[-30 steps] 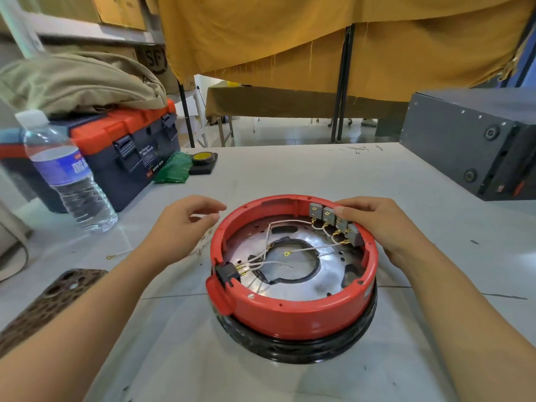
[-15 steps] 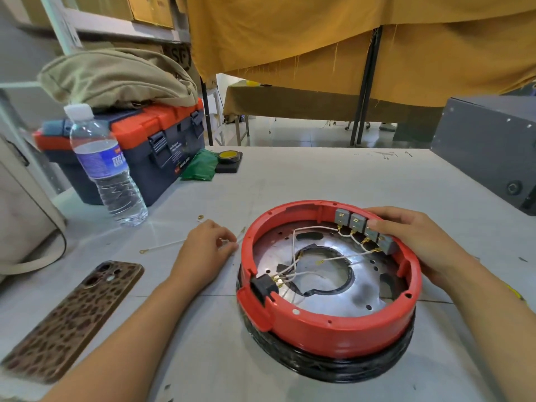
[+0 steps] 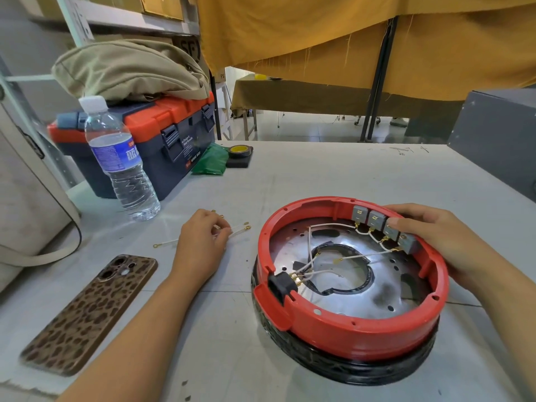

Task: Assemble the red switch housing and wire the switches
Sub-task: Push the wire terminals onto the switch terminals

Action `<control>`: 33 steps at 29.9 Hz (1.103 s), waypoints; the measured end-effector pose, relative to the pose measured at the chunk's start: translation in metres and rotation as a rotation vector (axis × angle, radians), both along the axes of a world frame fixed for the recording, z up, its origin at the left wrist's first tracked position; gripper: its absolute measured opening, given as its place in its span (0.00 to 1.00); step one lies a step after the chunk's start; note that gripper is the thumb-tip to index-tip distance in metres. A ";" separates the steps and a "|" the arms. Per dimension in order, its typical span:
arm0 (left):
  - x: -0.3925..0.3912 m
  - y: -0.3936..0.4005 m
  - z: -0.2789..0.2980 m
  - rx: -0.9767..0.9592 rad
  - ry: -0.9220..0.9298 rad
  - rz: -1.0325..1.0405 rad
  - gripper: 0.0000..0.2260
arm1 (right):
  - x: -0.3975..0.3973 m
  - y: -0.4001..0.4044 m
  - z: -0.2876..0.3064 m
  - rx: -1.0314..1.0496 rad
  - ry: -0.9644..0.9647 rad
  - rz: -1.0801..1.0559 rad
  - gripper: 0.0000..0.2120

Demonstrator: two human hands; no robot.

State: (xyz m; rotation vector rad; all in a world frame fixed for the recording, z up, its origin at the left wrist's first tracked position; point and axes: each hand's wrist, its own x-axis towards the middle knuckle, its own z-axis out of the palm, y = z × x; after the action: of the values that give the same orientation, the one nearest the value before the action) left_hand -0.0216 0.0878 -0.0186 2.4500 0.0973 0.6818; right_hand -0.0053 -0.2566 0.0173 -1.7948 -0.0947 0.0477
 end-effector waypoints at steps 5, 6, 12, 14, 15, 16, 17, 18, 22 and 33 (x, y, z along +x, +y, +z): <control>-0.005 -0.003 0.005 -0.114 -0.092 -0.040 0.02 | -0.001 0.001 0.001 -0.013 0.007 -0.004 0.10; -0.006 -0.004 0.006 -0.153 -0.100 -0.052 0.03 | -0.001 0.001 0.001 -0.013 0.007 -0.004 0.10; -0.011 -0.008 0.008 -0.248 -0.092 -0.150 0.05 | -0.003 0.001 0.003 -0.032 0.006 -0.006 0.09; -0.012 -0.010 0.009 -0.237 -0.109 -0.184 0.05 | -0.003 0.002 0.003 -0.039 0.006 -0.012 0.09; -0.012 -0.011 0.009 -0.237 -0.118 -0.197 0.05 | -0.003 0.002 0.004 -0.041 0.006 -0.014 0.09; -0.013 -0.012 0.009 -0.241 -0.126 -0.209 0.05 | -0.003 0.002 0.004 -0.043 0.007 -0.016 0.09; -0.014 -0.014 0.009 -0.249 -0.129 -0.220 0.05 | -0.004 0.003 0.004 -0.045 0.008 -0.016 0.09; -0.014 -0.014 0.010 -0.263 -0.125 -0.235 0.05 | -0.004 0.003 0.004 -0.046 0.007 -0.017 0.09; -0.016 -0.016 0.010 -0.294 -0.103 -0.296 0.06 | -0.004 0.003 0.005 -0.057 0.005 -0.018 0.09; -0.017 -0.020 0.019 -0.336 -0.073 -0.293 0.08 | -0.007 0.010 0.002 -0.058 -0.016 -0.035 0.13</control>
State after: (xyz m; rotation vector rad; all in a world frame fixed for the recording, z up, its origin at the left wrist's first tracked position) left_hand -0.0387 0.0676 0.0005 2.0604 -0.1611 0.5713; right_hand -0.0119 -0.2470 0.0196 -1.8544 -0.0742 0.0106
